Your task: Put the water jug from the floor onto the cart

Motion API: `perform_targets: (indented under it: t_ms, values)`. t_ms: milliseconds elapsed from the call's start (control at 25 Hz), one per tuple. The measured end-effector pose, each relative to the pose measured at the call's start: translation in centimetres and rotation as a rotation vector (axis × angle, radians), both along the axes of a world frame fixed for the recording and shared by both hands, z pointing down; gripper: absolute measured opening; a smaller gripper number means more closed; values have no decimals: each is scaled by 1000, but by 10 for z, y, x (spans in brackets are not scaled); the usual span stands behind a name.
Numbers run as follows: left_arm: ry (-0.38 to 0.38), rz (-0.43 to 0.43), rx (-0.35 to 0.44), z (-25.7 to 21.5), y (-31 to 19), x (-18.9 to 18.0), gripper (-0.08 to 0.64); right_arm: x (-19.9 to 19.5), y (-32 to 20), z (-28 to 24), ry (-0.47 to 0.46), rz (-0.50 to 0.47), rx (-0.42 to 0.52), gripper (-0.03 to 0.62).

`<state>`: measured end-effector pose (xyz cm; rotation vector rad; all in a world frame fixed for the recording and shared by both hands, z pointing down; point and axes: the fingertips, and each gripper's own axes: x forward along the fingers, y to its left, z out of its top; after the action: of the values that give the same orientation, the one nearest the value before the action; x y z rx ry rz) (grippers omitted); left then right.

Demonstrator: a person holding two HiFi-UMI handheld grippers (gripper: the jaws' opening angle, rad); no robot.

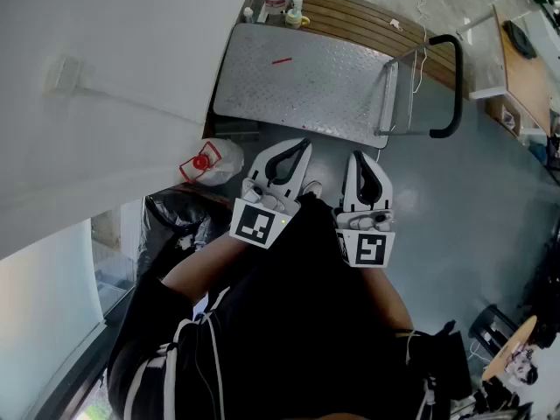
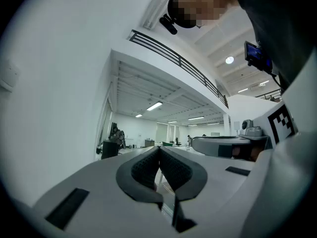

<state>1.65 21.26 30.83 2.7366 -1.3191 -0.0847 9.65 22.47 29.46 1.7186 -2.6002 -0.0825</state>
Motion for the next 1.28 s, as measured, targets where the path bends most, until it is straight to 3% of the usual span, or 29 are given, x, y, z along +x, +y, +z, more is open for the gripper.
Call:
perform_targets:
  t_ms: [480,1080,1280]
  values:
    - [-11,-59,0,6,10,5,18,24,10,3,-37,-23,-3,18]
    - [-73,-277,-47,28,13,4,18,85,16,36,-97,-39,-89,18]
    - [-75,-266,-78,43,13,1,18,85,11,37,-91,-54,-93,19]
